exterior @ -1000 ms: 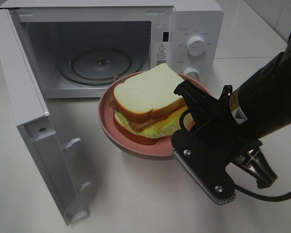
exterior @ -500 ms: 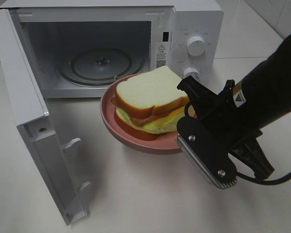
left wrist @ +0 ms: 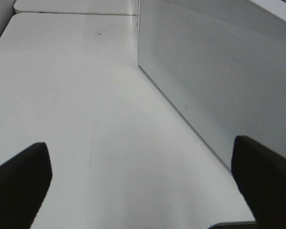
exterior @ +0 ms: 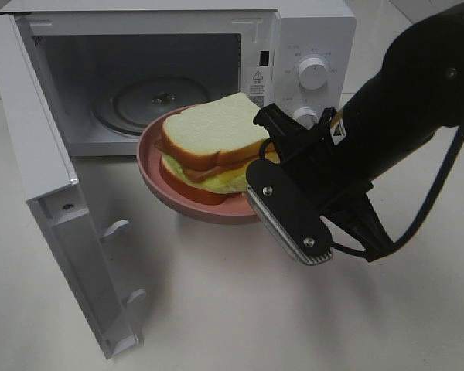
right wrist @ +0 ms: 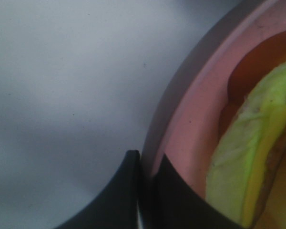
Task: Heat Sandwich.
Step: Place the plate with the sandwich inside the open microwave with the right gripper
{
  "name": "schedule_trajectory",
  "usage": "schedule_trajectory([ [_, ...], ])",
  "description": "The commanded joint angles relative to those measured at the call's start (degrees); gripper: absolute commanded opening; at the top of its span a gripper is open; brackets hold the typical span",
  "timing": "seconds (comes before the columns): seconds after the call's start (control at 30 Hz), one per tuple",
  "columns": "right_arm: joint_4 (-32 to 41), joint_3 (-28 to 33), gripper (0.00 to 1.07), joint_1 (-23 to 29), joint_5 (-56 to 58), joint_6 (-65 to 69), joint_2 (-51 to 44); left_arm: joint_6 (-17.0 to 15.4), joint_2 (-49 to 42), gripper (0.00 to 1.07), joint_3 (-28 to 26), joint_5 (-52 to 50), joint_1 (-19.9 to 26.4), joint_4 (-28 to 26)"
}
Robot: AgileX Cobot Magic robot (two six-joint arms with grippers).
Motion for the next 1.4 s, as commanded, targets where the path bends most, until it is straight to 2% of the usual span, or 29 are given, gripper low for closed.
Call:
schedule_trajectory([
  [0.03, 1.3, -3.0, 0.00, -0.1, -1.4, -1.7, 1.5, 0.1, -1.1, 0.97, 0.2, -0.3, -0.2, -0.5],
  [1.0, 1.8, -18.7, 0.00, -0.1, -1.1, -1.4, 15.9, 0.1, -1.1, 0.97, 0.2, -0.3, -0.2, -0.5],
  [1.4, -2.8, -27.4, 0.00, -0.1, 1.8, 4.4, 21.8, 0.1, -1.1, 0.97, 0.2, -0.3, -0.2, -0.5],
])
